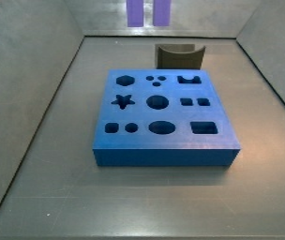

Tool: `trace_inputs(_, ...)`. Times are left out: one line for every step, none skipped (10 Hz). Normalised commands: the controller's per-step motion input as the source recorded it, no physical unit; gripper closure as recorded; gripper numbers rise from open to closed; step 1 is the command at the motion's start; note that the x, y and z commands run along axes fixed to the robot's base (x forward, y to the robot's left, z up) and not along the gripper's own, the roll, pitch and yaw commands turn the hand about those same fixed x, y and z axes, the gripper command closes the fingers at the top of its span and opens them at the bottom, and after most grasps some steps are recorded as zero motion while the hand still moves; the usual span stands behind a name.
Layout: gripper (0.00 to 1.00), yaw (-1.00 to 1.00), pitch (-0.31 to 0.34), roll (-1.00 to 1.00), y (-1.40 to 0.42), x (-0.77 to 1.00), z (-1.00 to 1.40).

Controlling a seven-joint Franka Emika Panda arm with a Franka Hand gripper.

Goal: Insert the double-square object.

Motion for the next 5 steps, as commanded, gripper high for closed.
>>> trace_inputs(1.0, 0.0, 0.0, 0.03, 0.15, 1.0, -0.43)
trace_inputs(1.0, 0.0, 0.0, 0.05, 0.07, 1.0, -0.44)
trace_inputs(1.0, 0.0, -0.034, 0.06, 0.01, 1.0, -0.41)
trace_inputs(1.0, -0.02, -0.077, 0.07, 0.0, 1.0, -0.38)
trace_inputs(1.0, -0.02, -0.129, 0.08, 0.0, 1.0, -0.31)
